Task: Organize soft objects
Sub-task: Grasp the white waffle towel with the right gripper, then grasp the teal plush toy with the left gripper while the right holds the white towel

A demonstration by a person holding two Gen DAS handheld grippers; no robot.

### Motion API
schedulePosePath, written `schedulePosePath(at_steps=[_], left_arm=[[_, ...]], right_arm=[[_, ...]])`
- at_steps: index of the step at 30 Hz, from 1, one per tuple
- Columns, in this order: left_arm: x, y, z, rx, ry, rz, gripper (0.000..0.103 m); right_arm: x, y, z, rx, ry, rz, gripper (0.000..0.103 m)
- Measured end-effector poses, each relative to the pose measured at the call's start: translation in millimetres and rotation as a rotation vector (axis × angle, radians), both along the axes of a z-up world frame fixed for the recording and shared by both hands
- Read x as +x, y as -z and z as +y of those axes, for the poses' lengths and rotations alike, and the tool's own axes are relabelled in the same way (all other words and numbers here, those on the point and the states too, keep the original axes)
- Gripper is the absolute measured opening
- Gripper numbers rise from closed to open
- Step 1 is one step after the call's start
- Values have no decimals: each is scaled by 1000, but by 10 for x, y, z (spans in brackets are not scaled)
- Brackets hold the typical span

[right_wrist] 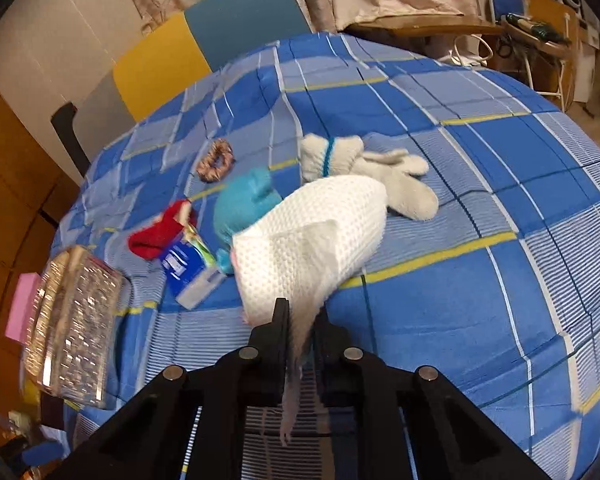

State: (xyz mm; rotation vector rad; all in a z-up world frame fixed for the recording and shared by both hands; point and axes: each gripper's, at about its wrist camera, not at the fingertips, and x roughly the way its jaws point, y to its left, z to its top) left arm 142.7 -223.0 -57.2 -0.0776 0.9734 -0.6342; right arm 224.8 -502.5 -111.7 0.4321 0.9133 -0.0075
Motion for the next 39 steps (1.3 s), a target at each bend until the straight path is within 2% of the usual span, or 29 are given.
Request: schedulePosePath(at_steps=[3,6,9,13,15,20,23,27,29,33,35,36,37,38,39], left_arm=[[105,3,-99,-11,-6,24,65],[250,-15,-247,-26,-11,45,65],[430,-24,-425,-50,-21,66,66],[758,36,-706,-74,-35,108,66],[976,128,-876,-81,-47,157,66],[1387,352,-1184,-95,-85,244,66],[1593,495,-1316,-92,-107,281,70],[1829,676,-1438,-23,-155,294,71],[1927,760,-1452,-45,-179,315,71],[2043,868,-1520,-38,-184,328,71],[2065,909,-1549,-24,-187,334,69],[2056,895,-1536,-33,-193,322,64],[2057,887,-1524,-34,-199,314,47],[2063,901,-1519,-21,-197,322,40],[2073,915,-1502,-18,-195,328,39]], right_arm=[[-38,-84,-80,7,45,4,11],[-101,-80,-237,-47,120,50,11],[-124,-12,-389,-22,149,95,11],[-77,126,-469,12,149,141,11],[-50,183,-462,36,143,152,11],[-34,181,-419,17,126,153,11],[-13,165,-400,15,110,150,10],[13,173,-365,18,98,156,10],[15,188,-379,25,98,166,10],[29,233,-398,34,107,188,11],[36,263,-405,50,105,199,11],[43,276,-401,58,99,201,11],[47,281,-395,56,96,202,11],[51,283,-387,54,93,201,11],[50,286,-383,53,91,201,11]])
